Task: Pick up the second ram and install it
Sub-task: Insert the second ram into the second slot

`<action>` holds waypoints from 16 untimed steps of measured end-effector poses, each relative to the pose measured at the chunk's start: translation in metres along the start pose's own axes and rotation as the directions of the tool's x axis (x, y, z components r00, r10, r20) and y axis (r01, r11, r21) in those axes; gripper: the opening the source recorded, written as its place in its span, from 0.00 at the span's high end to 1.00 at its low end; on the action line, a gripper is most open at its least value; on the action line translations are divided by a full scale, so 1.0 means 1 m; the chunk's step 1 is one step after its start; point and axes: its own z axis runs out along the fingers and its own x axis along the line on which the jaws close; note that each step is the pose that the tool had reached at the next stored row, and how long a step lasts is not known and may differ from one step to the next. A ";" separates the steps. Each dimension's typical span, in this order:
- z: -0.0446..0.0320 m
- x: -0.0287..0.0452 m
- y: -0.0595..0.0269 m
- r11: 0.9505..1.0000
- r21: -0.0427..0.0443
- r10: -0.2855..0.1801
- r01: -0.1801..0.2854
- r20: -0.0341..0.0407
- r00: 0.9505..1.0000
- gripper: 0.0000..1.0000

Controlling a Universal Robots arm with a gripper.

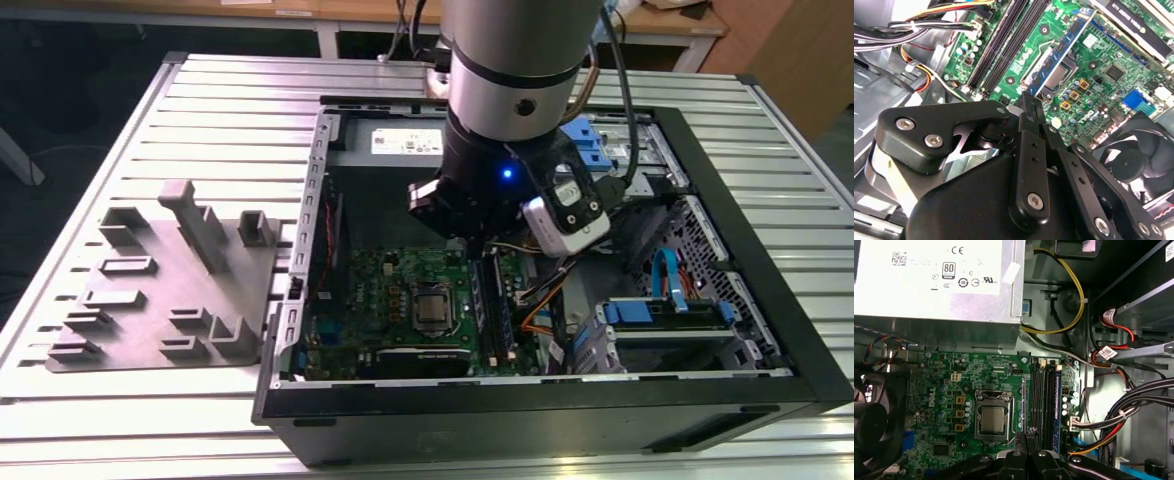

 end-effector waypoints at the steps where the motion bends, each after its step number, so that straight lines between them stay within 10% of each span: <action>1: 0.0006 0.0000 0.0000 1.000 0.000 0.000 0.000 0.000 1.000 0.92; 16: 0.0032 -0.0030 -0.0004 1.000 0.000 0.000 0.000 0.000 1.000 0.92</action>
